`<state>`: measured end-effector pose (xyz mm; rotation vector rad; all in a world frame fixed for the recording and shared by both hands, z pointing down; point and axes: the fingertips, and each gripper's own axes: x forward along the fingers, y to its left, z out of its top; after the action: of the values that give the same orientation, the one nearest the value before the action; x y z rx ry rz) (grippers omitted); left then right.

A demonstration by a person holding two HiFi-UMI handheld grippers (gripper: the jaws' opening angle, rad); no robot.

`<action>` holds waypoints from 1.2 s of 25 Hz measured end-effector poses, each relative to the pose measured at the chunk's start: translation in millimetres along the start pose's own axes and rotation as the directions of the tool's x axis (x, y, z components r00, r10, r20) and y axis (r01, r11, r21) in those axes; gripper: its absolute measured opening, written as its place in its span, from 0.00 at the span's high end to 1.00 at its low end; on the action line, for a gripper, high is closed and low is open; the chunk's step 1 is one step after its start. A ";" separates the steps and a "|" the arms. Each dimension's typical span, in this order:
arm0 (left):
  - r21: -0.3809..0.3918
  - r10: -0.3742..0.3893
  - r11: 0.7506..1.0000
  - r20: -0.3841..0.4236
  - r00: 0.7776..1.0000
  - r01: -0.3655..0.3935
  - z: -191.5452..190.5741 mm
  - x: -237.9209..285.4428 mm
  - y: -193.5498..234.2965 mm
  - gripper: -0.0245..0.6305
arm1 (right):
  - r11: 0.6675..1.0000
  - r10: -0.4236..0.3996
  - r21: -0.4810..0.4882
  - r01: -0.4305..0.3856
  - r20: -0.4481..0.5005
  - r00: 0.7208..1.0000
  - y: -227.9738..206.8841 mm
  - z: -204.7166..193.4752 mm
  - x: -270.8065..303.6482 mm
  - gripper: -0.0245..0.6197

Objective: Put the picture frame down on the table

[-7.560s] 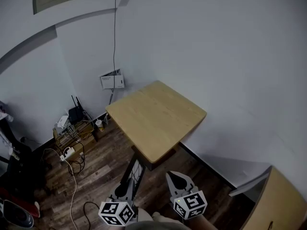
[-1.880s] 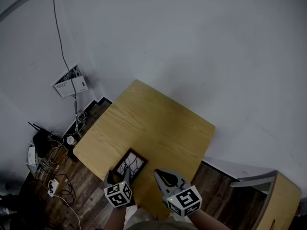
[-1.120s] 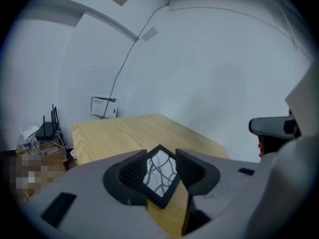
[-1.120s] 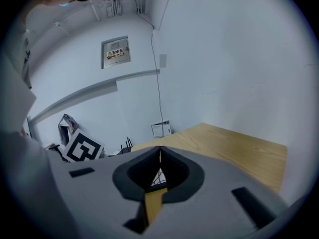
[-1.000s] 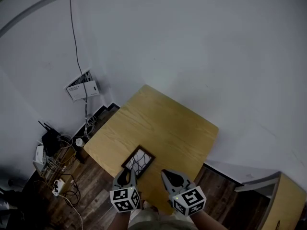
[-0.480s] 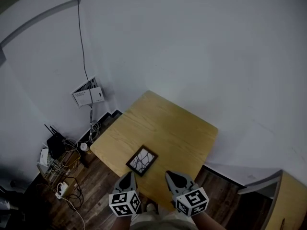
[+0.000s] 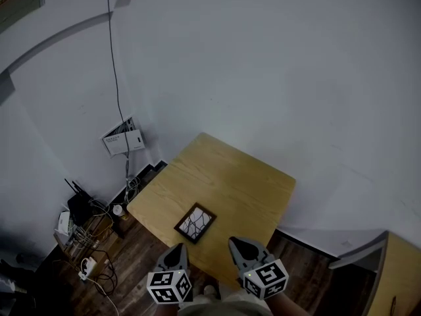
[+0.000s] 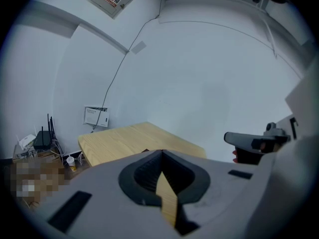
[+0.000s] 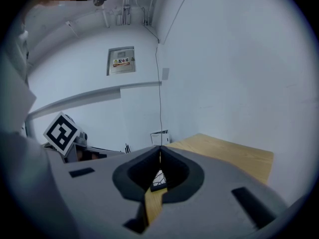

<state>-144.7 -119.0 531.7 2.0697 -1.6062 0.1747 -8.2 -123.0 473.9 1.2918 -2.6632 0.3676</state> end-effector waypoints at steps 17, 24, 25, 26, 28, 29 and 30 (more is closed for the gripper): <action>-0.005 -0.012 1.000 -0.019 1.000 0.012 -4.2 -3.2 -4.6 0.96 | 1.000 0.000 -0.030 0.001 0.017 1.000 6.4 10.9 -9.0 0.96; -0.016 -0.010 1.000 -0.013 1.000 0.009 -2.6 -1.3 -6.2 0.96 | 1.000 0.007 -0.027 -0.006 0.030 1.000 6.3 13.0 -8.9 0.96; -0.016 -0.010 1.000 -0.012 1.000 0.009 -2.5 -1.1 -6.8 0.96 | 1.000 0.010 -0.026 -0.009 0.029 1.000 6.3 12.8 -9.0 0.96; -0.017 -0.009 1.000 -0.010 1.000 0.009 -2.4 -0.8 -7.4 0.96 | 1.000 0.013 -0.026 -0.012 0.028 1.000 6.0 11.7 -9.0 0.96; -0.018 -0.009 1.000 -0.007 1.000 0.009 -1.6 0.2 -8.2 0.96 | 1.000 0.015 -0.025 -0.015 0.032 0.999 3.8 9.2 -7.5 0.96; -0.018 -0.010 1.000 -0.006 1.000 0.010 -0.8 0.6 -8.4 0.96 | 1.000 0.016 -0.025 -0.015 0.037 0.999 3.1 10.2 -6.4 0.96; -0.018 -0.010 1.000 -0.005 1.000 0.010 0.0 0.9 -8.3 0.96 | 1.000 0.018 -0.025 -0.017 0.039 0.999 3.4 12.1 -5.5 0.96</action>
<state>-136.7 -118.3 529.5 2.0614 -1.5888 0.1610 -7.9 -120.4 460.5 1.2826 -2.7039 0.3134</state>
